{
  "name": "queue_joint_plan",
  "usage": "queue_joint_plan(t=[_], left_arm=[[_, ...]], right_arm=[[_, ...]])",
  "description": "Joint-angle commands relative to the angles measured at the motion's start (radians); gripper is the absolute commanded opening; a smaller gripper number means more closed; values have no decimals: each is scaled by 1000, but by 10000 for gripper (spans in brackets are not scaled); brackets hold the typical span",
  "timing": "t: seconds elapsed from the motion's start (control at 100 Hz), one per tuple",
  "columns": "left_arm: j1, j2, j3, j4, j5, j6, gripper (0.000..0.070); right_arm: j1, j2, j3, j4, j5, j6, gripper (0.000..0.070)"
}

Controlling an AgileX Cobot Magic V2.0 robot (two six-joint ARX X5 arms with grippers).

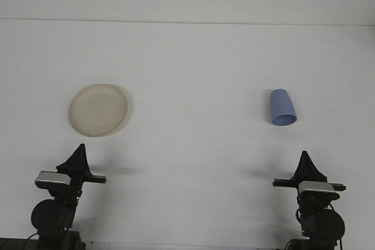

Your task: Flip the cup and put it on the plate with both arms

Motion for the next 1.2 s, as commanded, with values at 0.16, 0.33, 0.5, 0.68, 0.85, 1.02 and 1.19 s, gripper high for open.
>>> queue_joint_plan(t=[0.16,0.33,0.5,0.68,0.85,1.02,1.19], left_arm=[[-1,-2,-20,10,-3,5,12],[-1,-2,-20,10,-3,5,12],[-1,-2,-20,10,-3,5,12],[-1,-2,-20,10,-3,5,12],[-1,-2,-20,10,-3,5,12],[-1,-2,-20,10,-3,5,12],[-1,-2,-20,10,-3,5,12]], right_arm=[[0,-1,3,11,-5,7,0],[0,0,51,-24,-5,7,0],[0,1,153,-124,-5,6,0],[0,56,303,-265,-5,6,0],[0,197,485,-436,-8,3,0],[0,366,678,-630,-8,3,0],[0,512,837,-805,-8,4,0]])
